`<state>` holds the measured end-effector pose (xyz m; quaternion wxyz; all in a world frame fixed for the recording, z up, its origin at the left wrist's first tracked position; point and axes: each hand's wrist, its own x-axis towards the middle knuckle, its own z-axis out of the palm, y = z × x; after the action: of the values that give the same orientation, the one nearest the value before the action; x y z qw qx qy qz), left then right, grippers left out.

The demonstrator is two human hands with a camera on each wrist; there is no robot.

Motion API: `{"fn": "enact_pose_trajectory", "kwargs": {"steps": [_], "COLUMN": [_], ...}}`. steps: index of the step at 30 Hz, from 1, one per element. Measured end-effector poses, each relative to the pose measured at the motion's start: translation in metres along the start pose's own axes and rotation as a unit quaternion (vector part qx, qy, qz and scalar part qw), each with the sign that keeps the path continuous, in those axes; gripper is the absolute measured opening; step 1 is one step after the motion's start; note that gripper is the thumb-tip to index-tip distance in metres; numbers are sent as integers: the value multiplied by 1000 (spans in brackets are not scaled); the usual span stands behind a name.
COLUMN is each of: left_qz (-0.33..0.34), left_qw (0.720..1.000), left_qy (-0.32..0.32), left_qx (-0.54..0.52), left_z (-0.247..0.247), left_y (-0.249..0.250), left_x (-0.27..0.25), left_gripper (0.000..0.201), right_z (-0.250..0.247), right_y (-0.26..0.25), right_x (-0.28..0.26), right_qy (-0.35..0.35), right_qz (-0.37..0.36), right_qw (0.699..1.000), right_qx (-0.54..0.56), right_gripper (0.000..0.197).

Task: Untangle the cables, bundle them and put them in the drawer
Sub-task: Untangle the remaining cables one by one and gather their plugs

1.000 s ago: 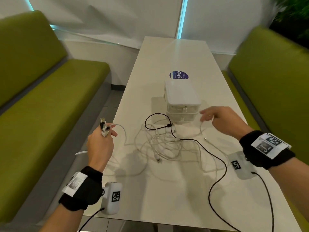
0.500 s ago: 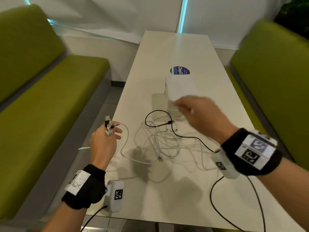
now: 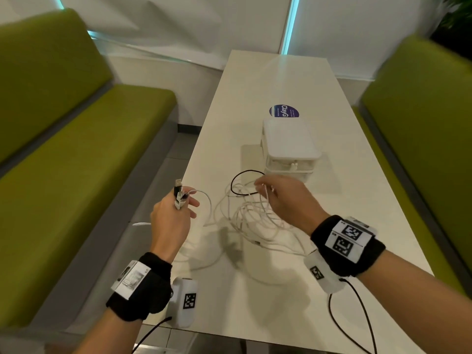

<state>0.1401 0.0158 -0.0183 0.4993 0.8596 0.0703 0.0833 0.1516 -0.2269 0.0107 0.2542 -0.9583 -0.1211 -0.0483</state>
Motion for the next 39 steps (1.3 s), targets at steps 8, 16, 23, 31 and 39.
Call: {"fn": "enact_pose_trajectory", "kwargs": {"steps": [8,16,23,31,39], "left_qz": [-21,58,93,14,-25], "left_qw": [995,976,947,931,975], "left_qy": [-17,-158,-295,-267,-136], "left_qx": [-94,-137,-86,-248,-176], "left_z": [3,5,25,8,-9], "left_y": [1,10,23,39,23], "left_x": [3,-9,-17,-14,13], "left_gripper": [32,26,16,30,28], "right_z": [-38,-11,-14,2,5], "right_y": [-34,-47,-50,-27,-18], "right_x": [4,14,16,-6,-14], "right_qy": [149,-56,-33,-169,-232], "right_qz": [-94,69,41,66,49], "right_qw": [971,956,906,931,947], "right_qx": [160,281,419,317,217], "right_gripper": [18,38,34,64,25]}}
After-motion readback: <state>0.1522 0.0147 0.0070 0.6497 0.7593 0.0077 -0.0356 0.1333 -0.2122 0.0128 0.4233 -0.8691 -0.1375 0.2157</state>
